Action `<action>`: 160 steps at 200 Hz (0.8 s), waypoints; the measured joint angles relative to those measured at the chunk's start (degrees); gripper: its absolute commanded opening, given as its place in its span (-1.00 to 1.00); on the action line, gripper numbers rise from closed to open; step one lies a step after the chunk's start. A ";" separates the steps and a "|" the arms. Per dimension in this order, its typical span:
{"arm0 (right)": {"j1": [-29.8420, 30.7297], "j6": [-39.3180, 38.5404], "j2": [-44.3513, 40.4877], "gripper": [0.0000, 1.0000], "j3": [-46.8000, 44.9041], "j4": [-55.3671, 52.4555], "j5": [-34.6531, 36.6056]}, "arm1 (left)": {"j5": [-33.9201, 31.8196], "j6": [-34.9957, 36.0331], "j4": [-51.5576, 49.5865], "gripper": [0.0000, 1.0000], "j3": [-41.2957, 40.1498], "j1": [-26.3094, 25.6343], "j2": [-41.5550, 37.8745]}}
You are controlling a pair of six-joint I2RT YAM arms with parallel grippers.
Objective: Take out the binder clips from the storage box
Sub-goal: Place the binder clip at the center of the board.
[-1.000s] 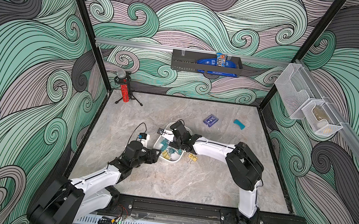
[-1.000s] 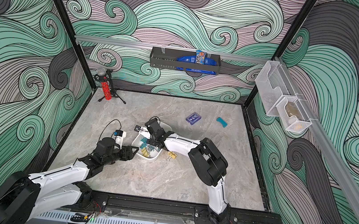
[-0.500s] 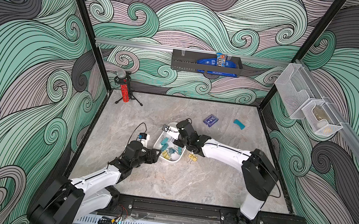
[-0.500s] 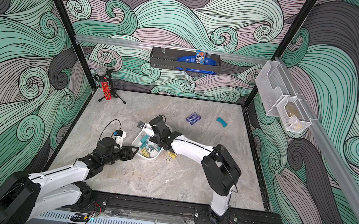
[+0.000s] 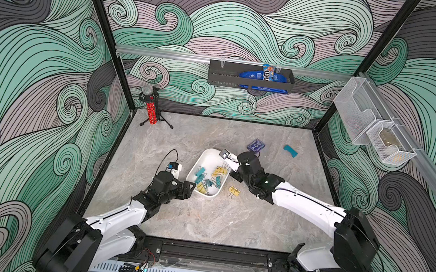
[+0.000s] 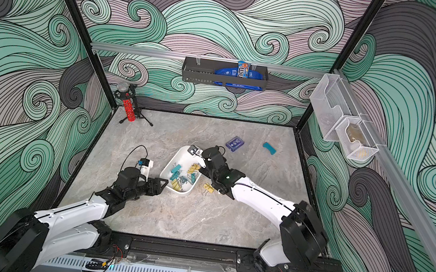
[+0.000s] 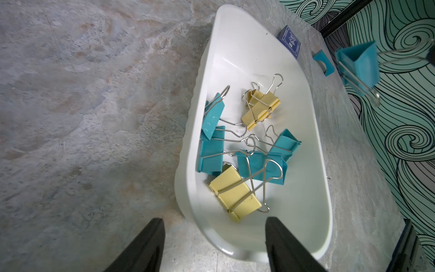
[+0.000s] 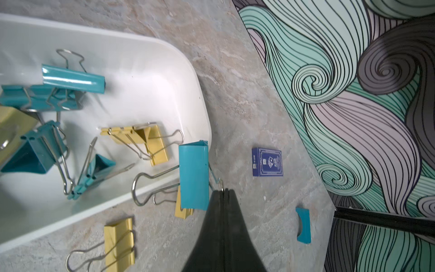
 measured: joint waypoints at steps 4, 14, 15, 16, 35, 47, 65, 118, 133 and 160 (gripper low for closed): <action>-0.11 0.44 -0.55 -1.00 -0.59 -0.13 0.31 | 0.00 0.00 -0.04 0.41 0.00 0.00 0.00; -0.46 1.27 -2.05 -1.00 -2.12 -0.85 1.09 | 0.00 0.00 -0.07 0.41 0.02 0.00 0.00; -0.55 1.44 -2.32 -1.00 -2.38 -0.92 1.22 | 0.00 0.00 -0.07 0.41 0.02 0.00 0.02; -0.57 1.51 -2.43 -1.00 -2.49 -0.94 1.29 | 0.02 0.00 -0.07 0.41 0.02 0.00 0.02; -0.83 3.08 -4.76 -1.00 -5.01 -1.86 2.69 | 0.04 0.00 -0.04 0.41 0.17 0.00 0.39; -0.90 4.09 -5.77 -1.00 -6.23 -2.34 3.67 | 0.04 0.02 -0.07 0.41 0.37 0.00 0.90; -1.07 5.38 -6.23 -1.00 -7.48 -2.71 5.07 | 0.07 0.20 -0.48 0.41 1.03 0.00 1.75; -2.21 9.44 -5.55 -1.00 -9.07 -4.20 8.26 | 0.09 0.66 -0.74 0.41 2.14 0.00 2.38; -2.54 10.16 -5.18 -1.00 -9.33 -4.37 8.63 | 0.09 0.70 -0.74 0.41 2.16 0.00 2.62; -2.99 11.28 -4.46 -1.00 -9.84 -4.52 8.74 | 0.11 0.70 -0.87 0.42 2.16 0.00 3.10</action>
